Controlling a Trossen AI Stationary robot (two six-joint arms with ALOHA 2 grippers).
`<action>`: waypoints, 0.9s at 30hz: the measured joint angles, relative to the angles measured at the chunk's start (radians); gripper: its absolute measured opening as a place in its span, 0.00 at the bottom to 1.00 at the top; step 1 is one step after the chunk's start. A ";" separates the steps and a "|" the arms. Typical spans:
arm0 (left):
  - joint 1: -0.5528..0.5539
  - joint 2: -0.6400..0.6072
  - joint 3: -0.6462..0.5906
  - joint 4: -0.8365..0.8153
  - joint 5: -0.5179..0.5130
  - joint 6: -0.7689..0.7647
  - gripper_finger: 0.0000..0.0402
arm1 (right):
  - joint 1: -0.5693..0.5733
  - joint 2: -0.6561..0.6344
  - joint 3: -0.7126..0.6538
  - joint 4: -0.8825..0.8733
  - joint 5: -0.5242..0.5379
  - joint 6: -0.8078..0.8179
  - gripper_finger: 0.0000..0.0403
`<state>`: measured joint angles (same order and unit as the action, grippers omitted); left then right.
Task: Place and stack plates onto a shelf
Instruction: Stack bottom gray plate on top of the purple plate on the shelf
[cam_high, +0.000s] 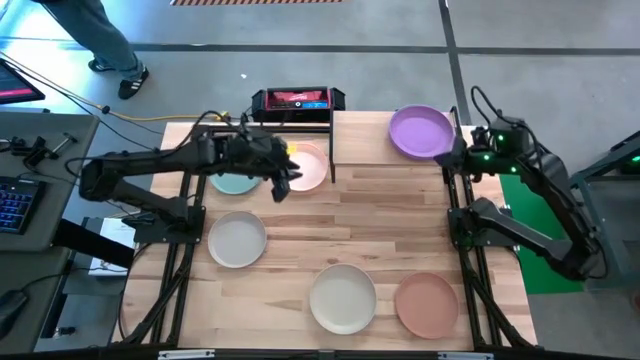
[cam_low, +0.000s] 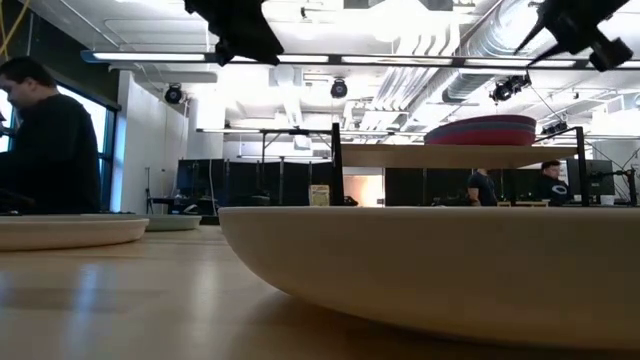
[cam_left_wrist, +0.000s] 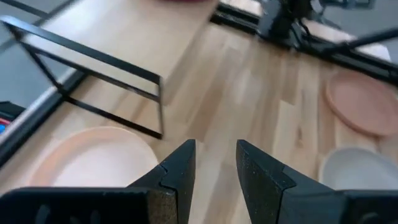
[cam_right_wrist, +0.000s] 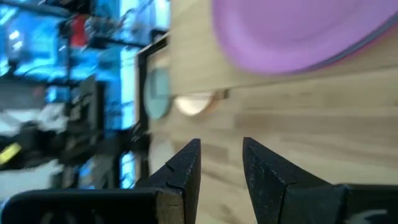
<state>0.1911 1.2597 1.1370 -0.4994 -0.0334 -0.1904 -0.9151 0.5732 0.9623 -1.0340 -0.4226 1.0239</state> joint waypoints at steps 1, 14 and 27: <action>-0.015 0.004 0.000 -0.009 0.000 -0.004 0.26 | 0.025 -0.007 0.000 0.014 -0.001 0.018 0.25; -0.117 0.009 0.000 -0.153 -0.004 -0.079 0.26 | 0.549 0.107 0.000 0.279 0.203 0.151 0.25; -0.116 -0.136 0.000 -0.270 -0.012 -0.088 0.26 | 1.010 0.444 0.000 0.366 0.449 0.272 0.25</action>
<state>0.0746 1.1234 1.1370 -0.7692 -0.0456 -0.2783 0.0950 1.0173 0.9619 -0.6676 0.0265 1.2963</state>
